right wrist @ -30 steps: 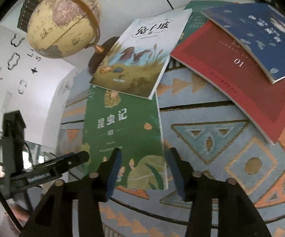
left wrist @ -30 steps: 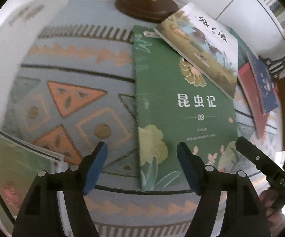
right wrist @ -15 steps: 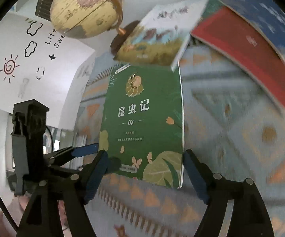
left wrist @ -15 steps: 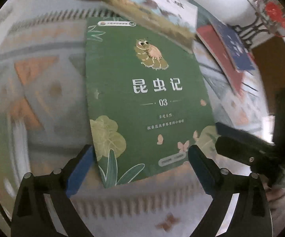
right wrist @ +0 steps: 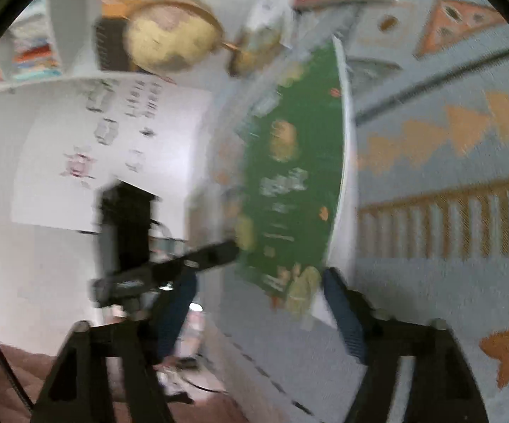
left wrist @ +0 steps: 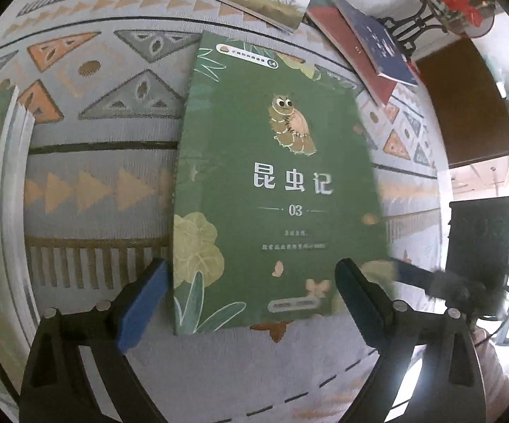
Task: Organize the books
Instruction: 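Grasp the green book edge with the right gripper while the left gripper grips it, lift upright, then carry the upright green book with both grippers toward the globe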
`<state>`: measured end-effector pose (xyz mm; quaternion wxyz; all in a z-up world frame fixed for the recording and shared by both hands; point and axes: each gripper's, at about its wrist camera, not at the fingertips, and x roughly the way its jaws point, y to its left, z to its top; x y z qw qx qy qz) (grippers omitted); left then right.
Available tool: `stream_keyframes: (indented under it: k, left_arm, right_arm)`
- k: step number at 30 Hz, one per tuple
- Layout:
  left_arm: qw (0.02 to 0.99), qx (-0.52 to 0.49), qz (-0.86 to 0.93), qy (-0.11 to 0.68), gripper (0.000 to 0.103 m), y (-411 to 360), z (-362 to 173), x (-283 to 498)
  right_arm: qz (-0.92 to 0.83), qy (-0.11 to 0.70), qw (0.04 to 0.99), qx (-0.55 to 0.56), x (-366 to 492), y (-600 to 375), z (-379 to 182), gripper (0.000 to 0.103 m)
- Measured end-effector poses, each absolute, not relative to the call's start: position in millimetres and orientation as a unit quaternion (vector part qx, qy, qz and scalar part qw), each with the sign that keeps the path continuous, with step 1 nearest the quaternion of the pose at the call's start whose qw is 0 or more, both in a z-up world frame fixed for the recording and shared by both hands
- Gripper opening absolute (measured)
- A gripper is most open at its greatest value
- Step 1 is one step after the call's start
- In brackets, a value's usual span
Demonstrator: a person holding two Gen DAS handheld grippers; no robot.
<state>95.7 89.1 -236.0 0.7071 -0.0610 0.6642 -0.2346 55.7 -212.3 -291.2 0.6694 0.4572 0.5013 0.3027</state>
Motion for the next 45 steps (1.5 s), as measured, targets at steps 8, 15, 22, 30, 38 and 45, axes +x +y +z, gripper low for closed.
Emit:
stream_keyframes:
  k: [8,15,22,30,38,45]
  left_arm:
    - [0.705,-0.091,-0.241,0.661,0.084,85.2,-241.4,92.9]
    - [0.697,-0.150,-0.246,0.657,0.085,93.6,-245.9,110.5]
    - [0.643,-0.277,-0.281,0.656,0.089,105.0,-257.0,116.9]
    - [0.707,-0.135,-0.232,0.654,0.034,64.1,-245.6,97.6]
    - [0.761,0.024,-0.235,0.604,0.034,9.3,-221.8,73.0]
    - [0.759,-0.002,-0.257,0.598,0.034,13.9,-208.4,79.6]
  right_arm:
    - [0.230,0.557,0.709,0.366,68.9,-196.6,-290.4,0.007]
    - [0.230,0.469,0.590,0.616,43.8,-234.6,-310.3,0.004]
    - [0.255,0.424,0.536,0.684,25.4,-244.8,-306.2,0.004]
    - [0.170,0.520,0.593,0.591,16.8,-246.3,-317.4,0.004]
    - [0.146,0.573,0.706,0.390,31.8,-212.6,-288.2,0.004]
    - [0.138,0.560,0.749,0.326,29.7,-206.1,-265.3,0.005]
